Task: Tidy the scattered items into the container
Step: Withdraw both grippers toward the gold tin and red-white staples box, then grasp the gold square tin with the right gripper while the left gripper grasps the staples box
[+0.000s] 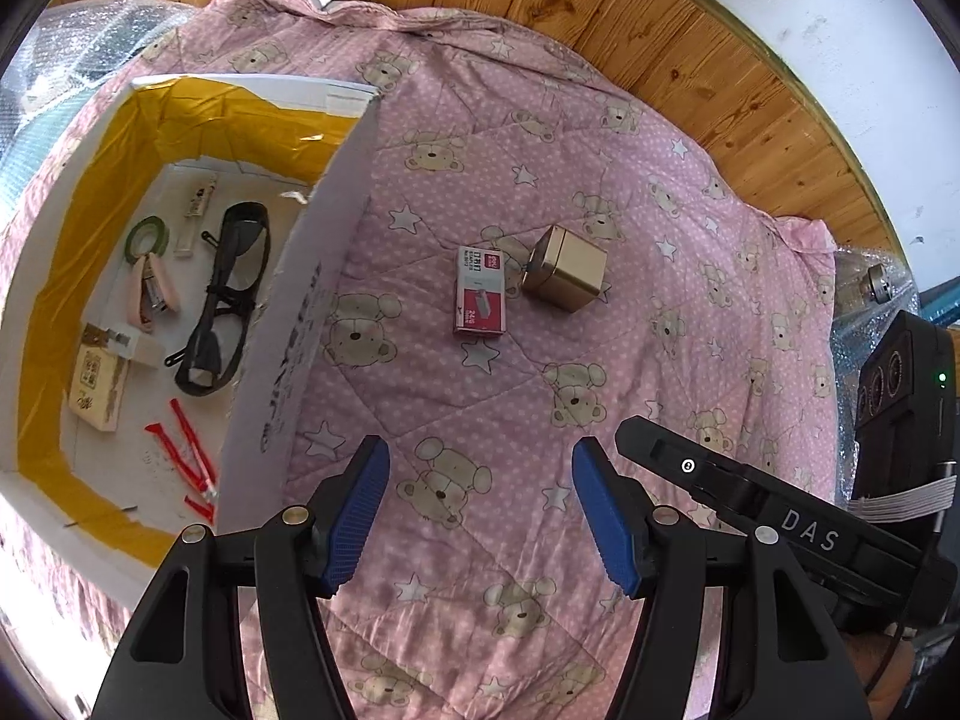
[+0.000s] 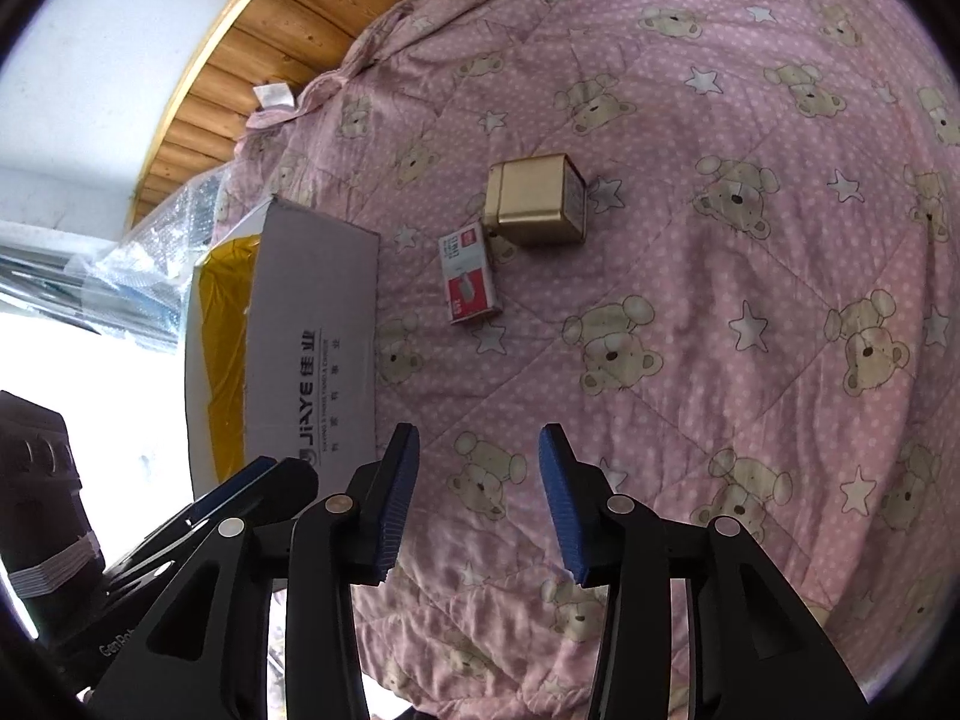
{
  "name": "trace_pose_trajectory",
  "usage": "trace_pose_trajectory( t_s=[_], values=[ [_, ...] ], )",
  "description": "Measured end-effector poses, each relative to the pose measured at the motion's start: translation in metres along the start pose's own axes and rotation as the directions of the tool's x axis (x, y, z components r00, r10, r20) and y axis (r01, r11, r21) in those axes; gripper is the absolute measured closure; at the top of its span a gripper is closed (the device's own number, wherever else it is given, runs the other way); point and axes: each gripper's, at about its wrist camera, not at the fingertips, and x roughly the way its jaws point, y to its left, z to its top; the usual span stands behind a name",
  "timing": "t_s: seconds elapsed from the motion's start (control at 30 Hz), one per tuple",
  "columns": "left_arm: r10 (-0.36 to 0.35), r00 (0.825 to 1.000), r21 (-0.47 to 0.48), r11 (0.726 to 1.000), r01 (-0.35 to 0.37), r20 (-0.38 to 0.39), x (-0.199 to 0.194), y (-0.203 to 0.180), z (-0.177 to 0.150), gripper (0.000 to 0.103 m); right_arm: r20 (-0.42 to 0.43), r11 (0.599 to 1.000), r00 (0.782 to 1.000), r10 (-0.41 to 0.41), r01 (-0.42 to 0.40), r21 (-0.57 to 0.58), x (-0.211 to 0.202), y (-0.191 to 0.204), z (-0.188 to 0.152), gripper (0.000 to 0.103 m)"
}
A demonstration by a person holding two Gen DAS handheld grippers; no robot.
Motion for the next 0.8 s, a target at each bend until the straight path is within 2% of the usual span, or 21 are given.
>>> trace_pose_trajectory(
  t_s=[0.43,0.8],
  values=[
    [-0.028,0.997,-0.011,1.0,0.027,-0.072,0.062,-0.003,0.04,0.039,-0.007,0.998,0.998,-0.056,0.056,0.025,0.024,-0.009,0.057,0.058],
    [-0.058,0.99,-0.049,0.997,0.052,-0.13,0.113,0.005,0.065,0.039,-0.008,0.993,0.993,-0.114,0.114,-0.02,0.048,0.0,0.096,0.056]
  ],
)
